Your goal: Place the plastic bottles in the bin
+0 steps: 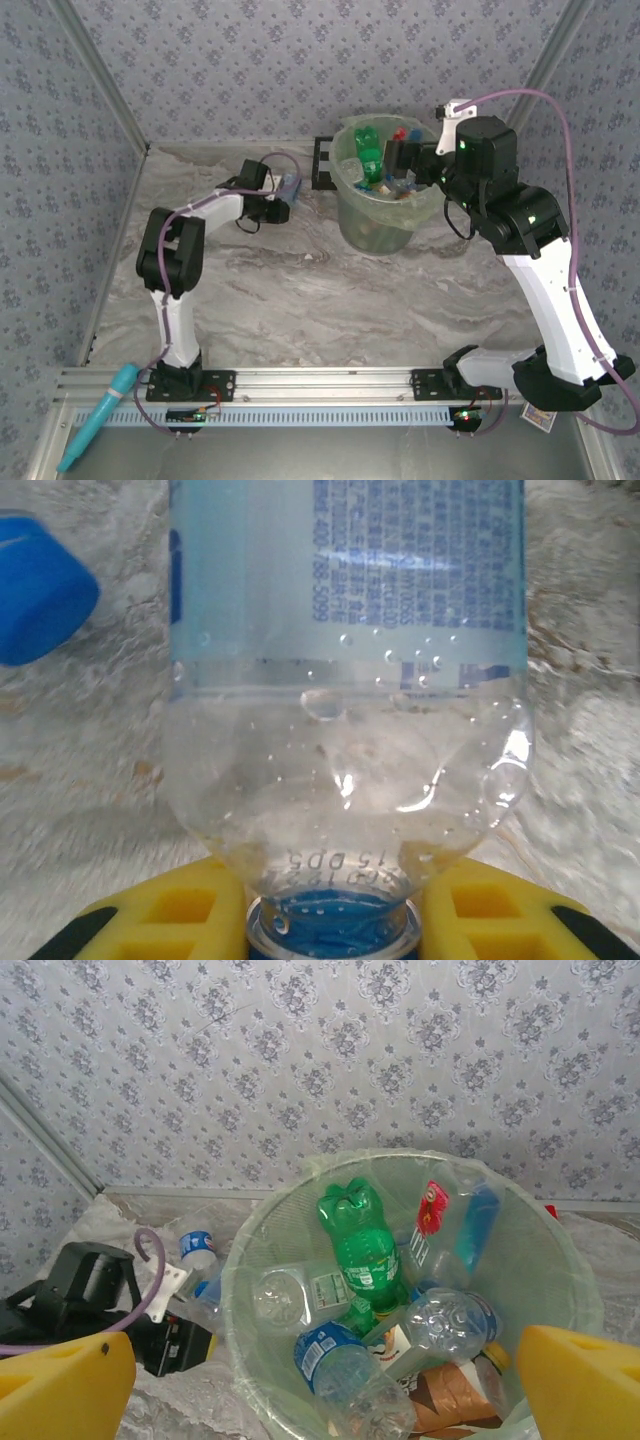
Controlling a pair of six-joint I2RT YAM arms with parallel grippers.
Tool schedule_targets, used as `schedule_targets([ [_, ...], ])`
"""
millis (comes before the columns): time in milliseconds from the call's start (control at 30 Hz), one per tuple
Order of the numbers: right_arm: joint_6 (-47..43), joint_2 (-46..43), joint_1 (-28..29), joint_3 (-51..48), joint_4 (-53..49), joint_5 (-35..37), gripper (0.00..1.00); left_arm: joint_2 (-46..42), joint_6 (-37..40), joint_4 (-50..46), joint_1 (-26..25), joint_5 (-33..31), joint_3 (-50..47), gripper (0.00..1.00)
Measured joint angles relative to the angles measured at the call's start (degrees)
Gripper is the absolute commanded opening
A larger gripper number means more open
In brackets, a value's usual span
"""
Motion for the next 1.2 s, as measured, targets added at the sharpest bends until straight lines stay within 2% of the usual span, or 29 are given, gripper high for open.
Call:
schedule_targets([
  [333,-0.09,2.36,3.67,1.03,0.96,-0.85,1.00,-22.69,-2.91,0.79,-3.26,-2.32,-8.76,0.21],
  [533,0.02,7.26,4.70,5.29,0.90,-4.66,1.00,-34.67,-3.32,-0.07,-8.61,-5.49,-11.30,0.20],
  [667,1.42,10.84,4.70,8.85,0.85,-10.23,0.94,-41.18,-2.97,-1.05,-13.27,-8.20,-11.34,0.20],
  [867,4.52,14.60,4.70,11.30,0.72,-17.59,0.94,-46.36,-1.55,-2.25,-18.36,-11.19,-11.32,0.19],
  [1200,9.51,18.21,4.72,15.93,-0.37,-26.58,0.88,-48.50,2.49,-3.72,-27.78,-16.37,-11.17,0.19],
])
